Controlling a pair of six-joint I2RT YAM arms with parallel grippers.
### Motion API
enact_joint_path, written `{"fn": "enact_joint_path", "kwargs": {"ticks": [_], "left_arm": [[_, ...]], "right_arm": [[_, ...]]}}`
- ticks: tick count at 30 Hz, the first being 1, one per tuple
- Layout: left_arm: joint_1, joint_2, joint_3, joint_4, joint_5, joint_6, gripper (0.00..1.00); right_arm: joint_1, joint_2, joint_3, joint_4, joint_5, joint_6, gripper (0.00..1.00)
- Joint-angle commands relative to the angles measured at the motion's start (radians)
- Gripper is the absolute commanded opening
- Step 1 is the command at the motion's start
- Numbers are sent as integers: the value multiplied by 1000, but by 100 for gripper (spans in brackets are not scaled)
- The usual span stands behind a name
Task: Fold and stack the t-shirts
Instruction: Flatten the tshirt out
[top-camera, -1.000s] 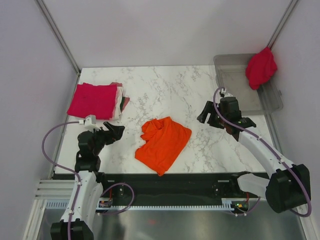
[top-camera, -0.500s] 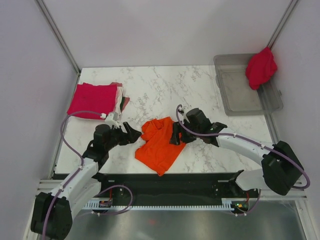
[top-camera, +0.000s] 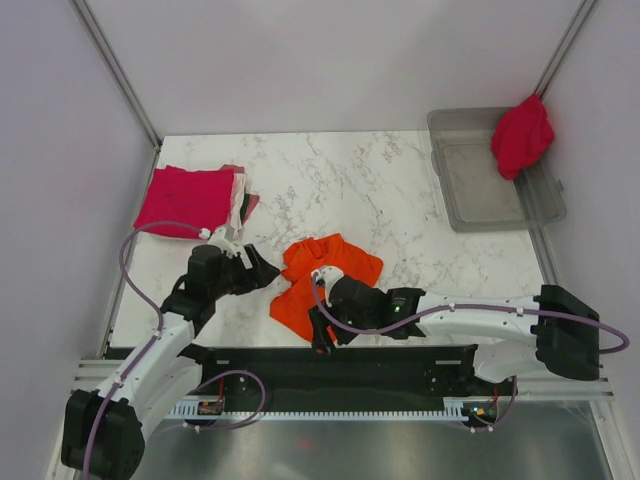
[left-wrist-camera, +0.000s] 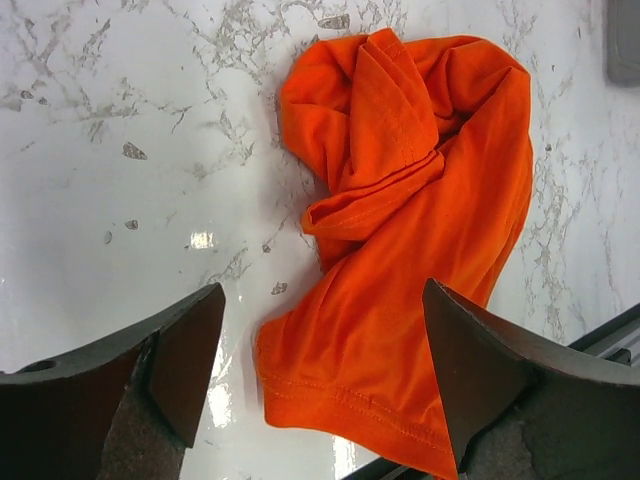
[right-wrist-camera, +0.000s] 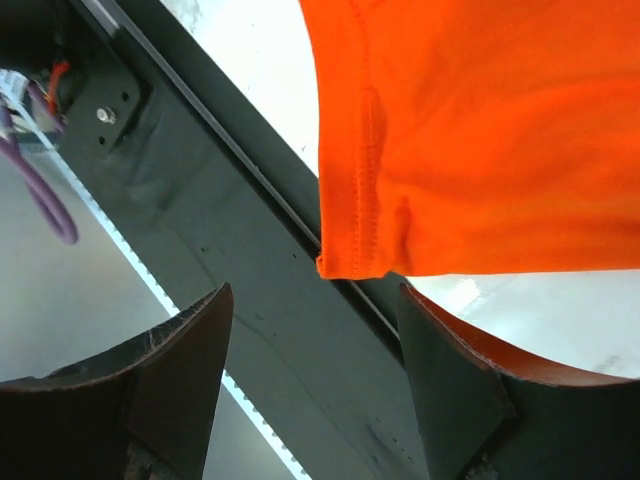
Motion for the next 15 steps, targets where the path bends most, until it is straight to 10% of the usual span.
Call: {"fn": "enact_joint_path", "kwargs": {"ticks": [1,9,15], "left_arm": [[-5,2,48,-97,33,-46,88],[-7,7,30,-121,97,-89,89],[-9,12,19,-114,114,-86,98]], "right_arm": [[59,80,2,36,91,65,75],[84,220,14,64,156,70,62],[53,200,-7,53,248,75,10]]}}
